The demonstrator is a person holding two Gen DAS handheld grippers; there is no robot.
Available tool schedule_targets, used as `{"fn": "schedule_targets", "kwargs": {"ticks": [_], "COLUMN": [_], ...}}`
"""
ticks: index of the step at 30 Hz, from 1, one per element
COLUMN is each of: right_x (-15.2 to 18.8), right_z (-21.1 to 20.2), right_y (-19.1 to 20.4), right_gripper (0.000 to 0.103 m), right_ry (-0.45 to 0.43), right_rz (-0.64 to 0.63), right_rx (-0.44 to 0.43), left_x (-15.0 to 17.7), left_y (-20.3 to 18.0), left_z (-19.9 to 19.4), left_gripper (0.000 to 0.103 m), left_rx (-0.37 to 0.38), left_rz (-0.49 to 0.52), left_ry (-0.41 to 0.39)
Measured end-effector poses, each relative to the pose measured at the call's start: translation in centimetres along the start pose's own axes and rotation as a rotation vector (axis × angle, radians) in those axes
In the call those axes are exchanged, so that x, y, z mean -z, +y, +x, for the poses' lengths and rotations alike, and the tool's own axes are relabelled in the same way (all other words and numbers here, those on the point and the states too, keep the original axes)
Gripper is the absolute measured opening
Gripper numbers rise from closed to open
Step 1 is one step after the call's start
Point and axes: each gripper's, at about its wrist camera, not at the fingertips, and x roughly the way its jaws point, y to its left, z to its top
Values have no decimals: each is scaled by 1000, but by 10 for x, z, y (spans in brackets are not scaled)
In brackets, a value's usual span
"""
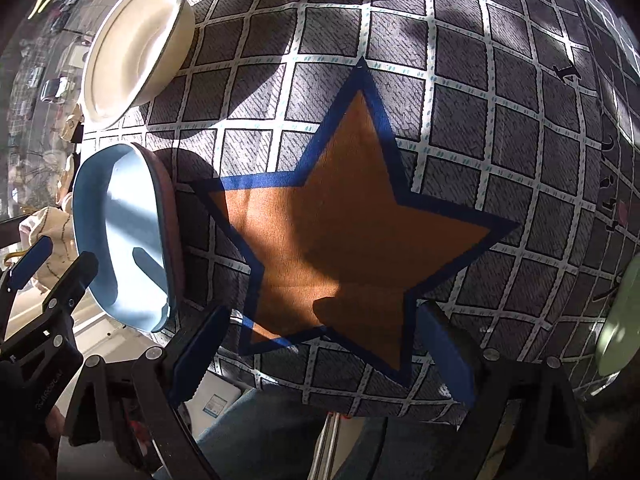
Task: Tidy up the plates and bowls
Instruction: 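Carry the blue plate onto the pink plate and open the right tool, then reach the right tool to the green square plate and grasp its rim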
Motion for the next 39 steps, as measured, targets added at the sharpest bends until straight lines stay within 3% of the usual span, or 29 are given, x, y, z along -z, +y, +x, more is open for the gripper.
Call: {"fn": "schedule_targets", "kwargs": {"ticks": [4,11,16,21,22,26,30,32,35,39], "right_x": [5,7,15,24,26,36,44,53,68,87], "right_z": [-4,-6,10,24,24,16,16,12,-6,-41], "right_y": [-27,-26,-24,-71,-81,-102,-125,-142,-166,-202], "right_gripper": [96,96,96,96,102,102,102,102,102,102], "right_ry": [15,6,10,38,35,1,15,14,-36,-139], "right_rz": [47,7,22,122,139,148,181,232,270,298], "right_rx": [-13,-11,7,34,40,-62,0,-37,-70,-22], "left_x": [1,-2,-7,-8,-9,-10,-14,-17,-21,-26], "left_y": [1,-3,-26,-56,-61,-81,-99,-112,-132,-173], "left_z": [1,-4,-13,-16,-17,-19,-20,-21,-22,-22], "left_gripper": [77,77,77,77,77,77,77,77,77,77], "left_rx": [9,10,44,66,68,79,93,99,116,143], "left_rz": [-16,-12,40,113,127,178,215,236,271,337], "left_ry": [15,14,-1,0,-1,-2,7,7,12,27]}}
